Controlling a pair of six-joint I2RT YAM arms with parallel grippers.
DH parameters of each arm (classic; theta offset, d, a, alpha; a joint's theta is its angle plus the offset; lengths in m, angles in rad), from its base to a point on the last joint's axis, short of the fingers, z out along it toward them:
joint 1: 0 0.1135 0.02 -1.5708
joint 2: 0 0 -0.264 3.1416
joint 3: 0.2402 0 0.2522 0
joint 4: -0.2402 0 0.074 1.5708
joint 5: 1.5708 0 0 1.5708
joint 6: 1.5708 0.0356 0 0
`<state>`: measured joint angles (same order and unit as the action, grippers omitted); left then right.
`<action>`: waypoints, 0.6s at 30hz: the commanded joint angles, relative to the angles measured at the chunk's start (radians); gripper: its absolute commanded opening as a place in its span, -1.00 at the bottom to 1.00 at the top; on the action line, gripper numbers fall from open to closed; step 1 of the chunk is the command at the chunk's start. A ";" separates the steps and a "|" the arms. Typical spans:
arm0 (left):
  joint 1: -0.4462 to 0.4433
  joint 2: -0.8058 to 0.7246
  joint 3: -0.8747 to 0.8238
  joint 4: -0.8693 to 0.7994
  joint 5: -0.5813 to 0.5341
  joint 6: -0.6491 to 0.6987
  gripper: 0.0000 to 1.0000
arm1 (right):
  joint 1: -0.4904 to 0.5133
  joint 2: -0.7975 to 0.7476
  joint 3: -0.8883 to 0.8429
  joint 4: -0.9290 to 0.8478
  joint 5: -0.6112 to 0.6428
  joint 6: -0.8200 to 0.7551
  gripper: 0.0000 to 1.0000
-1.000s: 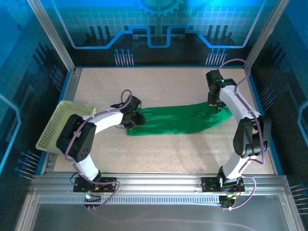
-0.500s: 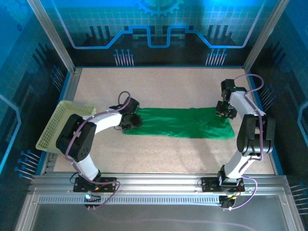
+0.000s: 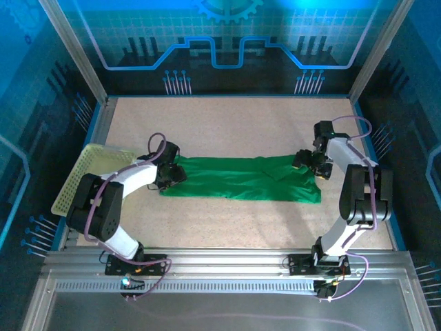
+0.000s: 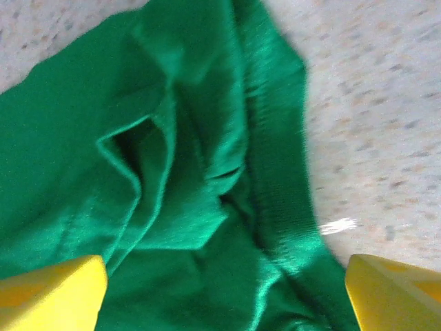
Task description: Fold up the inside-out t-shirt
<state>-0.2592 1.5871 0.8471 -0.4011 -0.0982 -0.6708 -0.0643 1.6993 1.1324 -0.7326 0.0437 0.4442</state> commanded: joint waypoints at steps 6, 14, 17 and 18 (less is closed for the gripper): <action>-0.002 -0.029 0.021 -0.026 0.018 0.032 0.26 | 0.035 0.056 -0.001 0.002 0.042 0.044 1.00; -0.002 -0.016 -0.017 0.010 0.029 0.013 0.27 | 0.065 0.132 0.013 -0.014 0.084 0.100 1.00; -0.002 -0.015 -0.026 0.017 0.036 0.008 0.27 | 0.068 0.158 0.016 -0.005 0.067 0.101 1.00; -0.002 -0.016 -0.028 0.019 0.036 0.007 0.27 | 0.069 0.164 0.016 -0.002 0.060 0.100 1.00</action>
<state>-0.2588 1.5661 0.8429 -0.3855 -0.0845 -0.6590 -0.0078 1.8210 1.1412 -0.7208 0.0978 0.5205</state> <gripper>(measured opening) 0.633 0.997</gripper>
